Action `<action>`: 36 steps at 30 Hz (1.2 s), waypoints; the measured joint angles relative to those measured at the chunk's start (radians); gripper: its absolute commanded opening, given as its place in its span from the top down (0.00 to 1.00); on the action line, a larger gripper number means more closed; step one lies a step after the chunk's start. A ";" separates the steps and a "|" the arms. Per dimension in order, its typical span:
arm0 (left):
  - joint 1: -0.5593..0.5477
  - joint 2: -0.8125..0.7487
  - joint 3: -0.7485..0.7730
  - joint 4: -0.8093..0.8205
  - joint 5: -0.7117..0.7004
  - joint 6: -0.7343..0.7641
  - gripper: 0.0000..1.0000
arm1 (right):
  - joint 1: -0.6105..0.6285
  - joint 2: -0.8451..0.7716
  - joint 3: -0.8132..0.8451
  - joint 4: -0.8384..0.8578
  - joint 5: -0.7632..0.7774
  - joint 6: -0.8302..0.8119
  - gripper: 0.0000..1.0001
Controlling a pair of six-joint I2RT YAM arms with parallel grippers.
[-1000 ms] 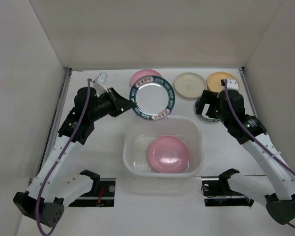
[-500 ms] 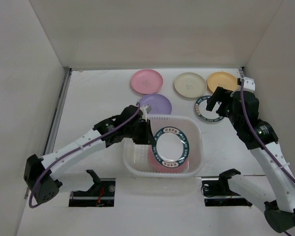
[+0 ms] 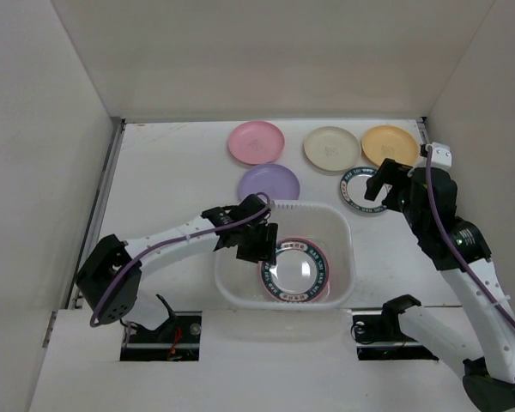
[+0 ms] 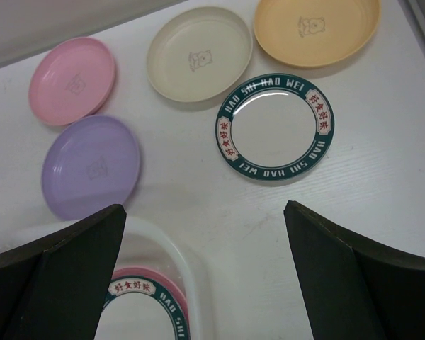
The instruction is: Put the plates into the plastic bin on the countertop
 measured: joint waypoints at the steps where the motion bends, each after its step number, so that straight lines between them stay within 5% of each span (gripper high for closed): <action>1: -0.006 0.001 0.006 -0.008 -0.010 0.005 0.42 | 0.000 0.001 -0.002 -0.002 0.000 0.000 0.00; 10: -0.009 -0.148 0.330 -0.218 -0.121 0.044 0.22 | 0.000 0.022 -0.005 -0.003 0.003 0.004 0.00; 14: 0.193 -0.309 0.526 -0.217 -0.132 0.058 0.22 | 0.000 0.040 -0.005 0.003 0.003 0.005 0.00; 19: 0.461 -0.399 0.464 -0.181 -0.134 0.082 0.29 | 0.006 0.063 -0.005 0.005 0.003 0.016 0.00; 27: 0.570 -0.009 0.188 -0.020 -0.066 0.106 0.31 | 0.022 0.065 -0.005 0.009 -0.010 0.027 0.00; 36: 0.623 0.224 0.230 0.188 0.049 0.100 0.32 | 0.023 0.048 -0.024 0.010 -0.040 0.045 0.00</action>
